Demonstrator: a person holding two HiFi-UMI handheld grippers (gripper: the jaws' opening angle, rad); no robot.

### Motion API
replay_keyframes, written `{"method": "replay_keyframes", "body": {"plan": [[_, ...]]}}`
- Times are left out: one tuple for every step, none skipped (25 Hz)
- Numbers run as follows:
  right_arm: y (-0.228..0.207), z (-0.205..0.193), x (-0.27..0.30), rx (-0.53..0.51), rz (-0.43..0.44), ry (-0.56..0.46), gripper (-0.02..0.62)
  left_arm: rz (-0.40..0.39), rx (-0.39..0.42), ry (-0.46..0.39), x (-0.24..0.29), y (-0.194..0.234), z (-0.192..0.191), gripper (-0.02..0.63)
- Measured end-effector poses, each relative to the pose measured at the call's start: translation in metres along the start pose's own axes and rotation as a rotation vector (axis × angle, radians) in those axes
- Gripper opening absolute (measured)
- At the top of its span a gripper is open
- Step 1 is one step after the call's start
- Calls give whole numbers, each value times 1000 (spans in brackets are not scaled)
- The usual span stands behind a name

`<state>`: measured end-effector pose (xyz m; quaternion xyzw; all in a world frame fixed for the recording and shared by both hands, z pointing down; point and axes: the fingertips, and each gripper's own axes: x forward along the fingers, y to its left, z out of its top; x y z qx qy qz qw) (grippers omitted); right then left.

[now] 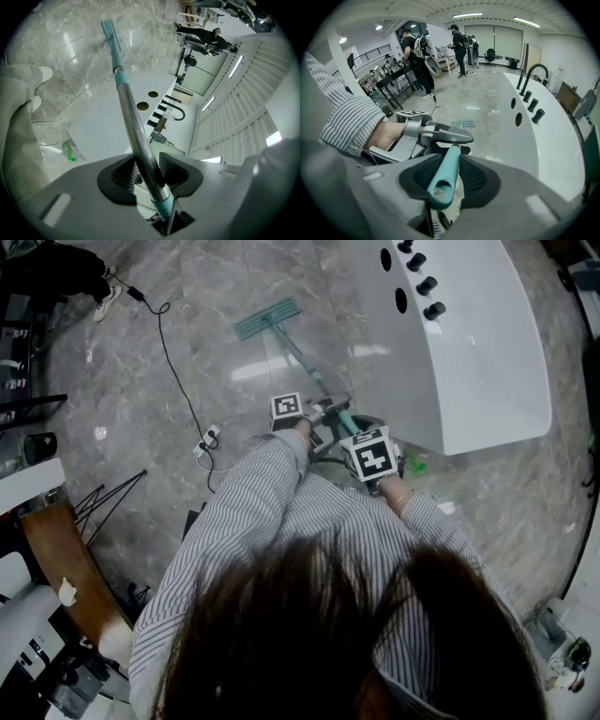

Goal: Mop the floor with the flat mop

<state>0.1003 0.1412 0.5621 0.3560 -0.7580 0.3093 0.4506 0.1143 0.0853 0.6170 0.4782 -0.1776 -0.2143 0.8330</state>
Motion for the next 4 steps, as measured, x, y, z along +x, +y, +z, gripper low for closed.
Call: {"method": "replay_keyframes", "body": {"plan": [[-1,0,0,1,0,-1,118,0,-5,-2,1,0,0,127],[-2,0,0,1,0,-2,118,2,-16,-8,1,0,0,127],[-2,0,0,3,0,-2,118,4,-27,-13,1,0,0,127],[-3,0,0,4,0,-3,118,7,-37,-18,2,1,0,127]]}}
